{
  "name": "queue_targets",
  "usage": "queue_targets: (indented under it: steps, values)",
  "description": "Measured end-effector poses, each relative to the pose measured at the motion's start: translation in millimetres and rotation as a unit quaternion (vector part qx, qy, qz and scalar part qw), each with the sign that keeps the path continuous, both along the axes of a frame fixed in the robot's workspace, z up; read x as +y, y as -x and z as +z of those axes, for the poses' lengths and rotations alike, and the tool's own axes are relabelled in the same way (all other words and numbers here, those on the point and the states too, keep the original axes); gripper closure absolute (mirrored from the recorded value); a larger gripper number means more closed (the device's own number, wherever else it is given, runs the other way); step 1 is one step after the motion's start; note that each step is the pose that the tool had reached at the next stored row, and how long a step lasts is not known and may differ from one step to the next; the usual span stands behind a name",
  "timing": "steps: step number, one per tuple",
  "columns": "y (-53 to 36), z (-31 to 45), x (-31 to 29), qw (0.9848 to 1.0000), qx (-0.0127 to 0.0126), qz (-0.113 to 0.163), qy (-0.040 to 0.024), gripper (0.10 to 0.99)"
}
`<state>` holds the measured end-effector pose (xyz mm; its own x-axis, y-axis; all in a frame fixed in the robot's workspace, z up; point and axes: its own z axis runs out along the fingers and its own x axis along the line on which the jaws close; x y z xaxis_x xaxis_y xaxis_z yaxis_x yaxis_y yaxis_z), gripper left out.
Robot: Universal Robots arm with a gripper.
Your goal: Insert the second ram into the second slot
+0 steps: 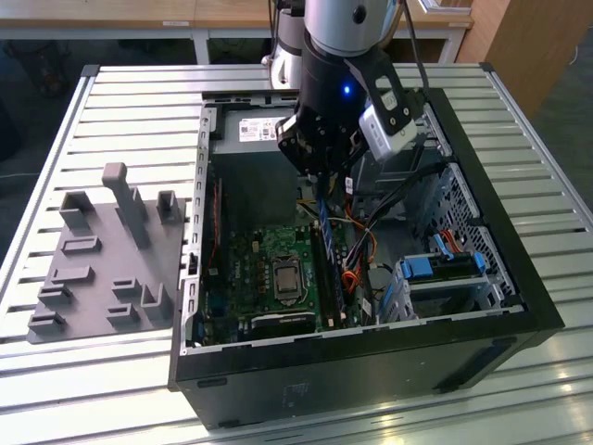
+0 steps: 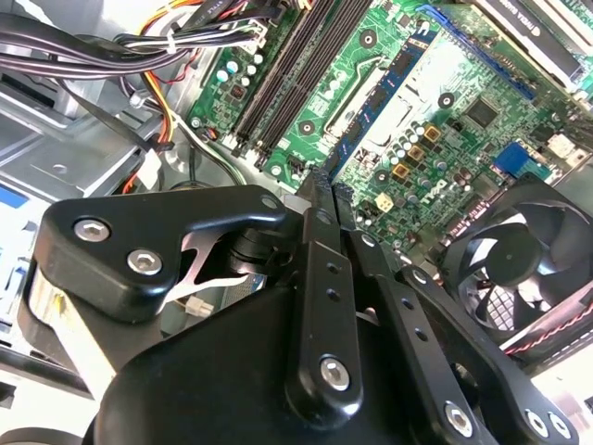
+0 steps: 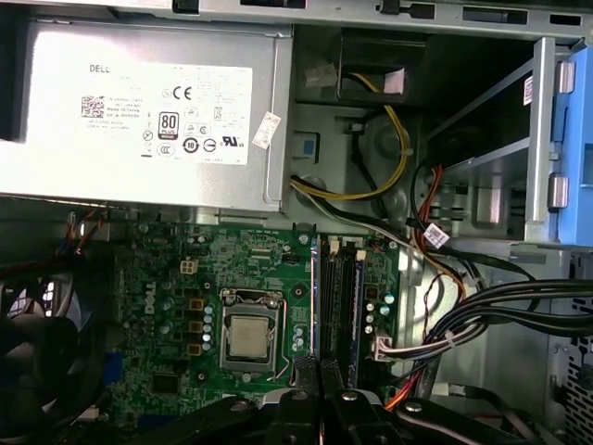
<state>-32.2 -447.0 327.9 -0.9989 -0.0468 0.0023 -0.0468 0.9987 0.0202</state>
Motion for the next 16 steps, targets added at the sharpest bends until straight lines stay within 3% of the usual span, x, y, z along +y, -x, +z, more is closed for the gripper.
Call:
queue_targets:
  steps: [16]
  values:
    - [0.0, -5.7, -0.1, 1.0000, 0.0028, 0.000, -0.0001, 0.957]
